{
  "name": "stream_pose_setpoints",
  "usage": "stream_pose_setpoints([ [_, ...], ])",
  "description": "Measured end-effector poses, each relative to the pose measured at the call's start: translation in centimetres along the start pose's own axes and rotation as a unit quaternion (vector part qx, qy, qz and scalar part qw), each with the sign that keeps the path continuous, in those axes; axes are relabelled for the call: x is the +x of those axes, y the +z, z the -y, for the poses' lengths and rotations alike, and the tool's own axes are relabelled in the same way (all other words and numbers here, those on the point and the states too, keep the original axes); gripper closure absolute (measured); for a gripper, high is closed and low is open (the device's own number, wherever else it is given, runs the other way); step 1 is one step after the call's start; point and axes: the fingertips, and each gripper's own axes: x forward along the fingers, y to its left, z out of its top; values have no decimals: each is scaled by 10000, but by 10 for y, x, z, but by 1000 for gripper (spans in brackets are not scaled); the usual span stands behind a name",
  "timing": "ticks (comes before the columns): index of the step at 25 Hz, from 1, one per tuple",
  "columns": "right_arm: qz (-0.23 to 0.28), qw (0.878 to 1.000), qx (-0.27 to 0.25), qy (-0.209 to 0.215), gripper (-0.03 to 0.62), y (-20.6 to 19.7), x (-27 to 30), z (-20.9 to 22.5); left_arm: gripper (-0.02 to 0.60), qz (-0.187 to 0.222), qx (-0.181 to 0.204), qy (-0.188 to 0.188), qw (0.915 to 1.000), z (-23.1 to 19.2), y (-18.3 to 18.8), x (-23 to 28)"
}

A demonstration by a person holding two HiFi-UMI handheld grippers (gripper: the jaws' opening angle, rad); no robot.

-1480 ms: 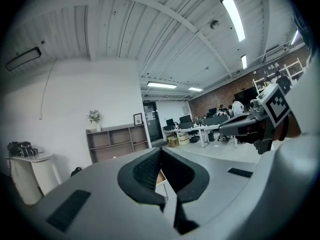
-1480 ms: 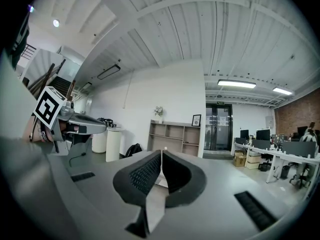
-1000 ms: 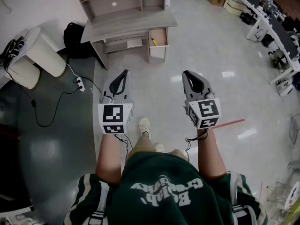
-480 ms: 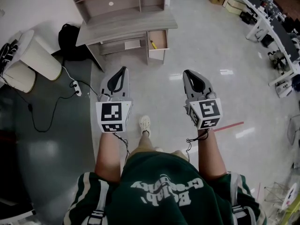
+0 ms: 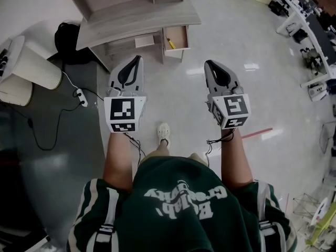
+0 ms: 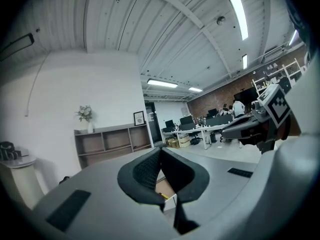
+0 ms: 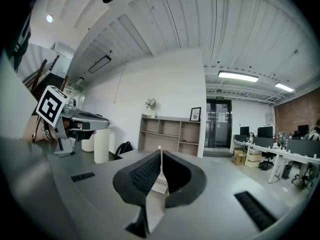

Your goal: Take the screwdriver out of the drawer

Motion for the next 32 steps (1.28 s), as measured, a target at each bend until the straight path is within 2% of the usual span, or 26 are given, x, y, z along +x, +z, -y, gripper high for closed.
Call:
stream_pose_setpoints([
  [5, -129, 9999, 74, -79, 559, -7, 59, 8, 563, -16, -72, -228, 9997, -27, -14, 51],
  [18, -238, 9995, 25, -188, 559, -17, 176, 11, 563, -41, -130, -501, 9986, -92, -59, 144],
  [32, -440, 9990, 97, -63, 557, -45, 242, 31, 563, -170, -219, -656, 9975, -105, -92, 208],
])
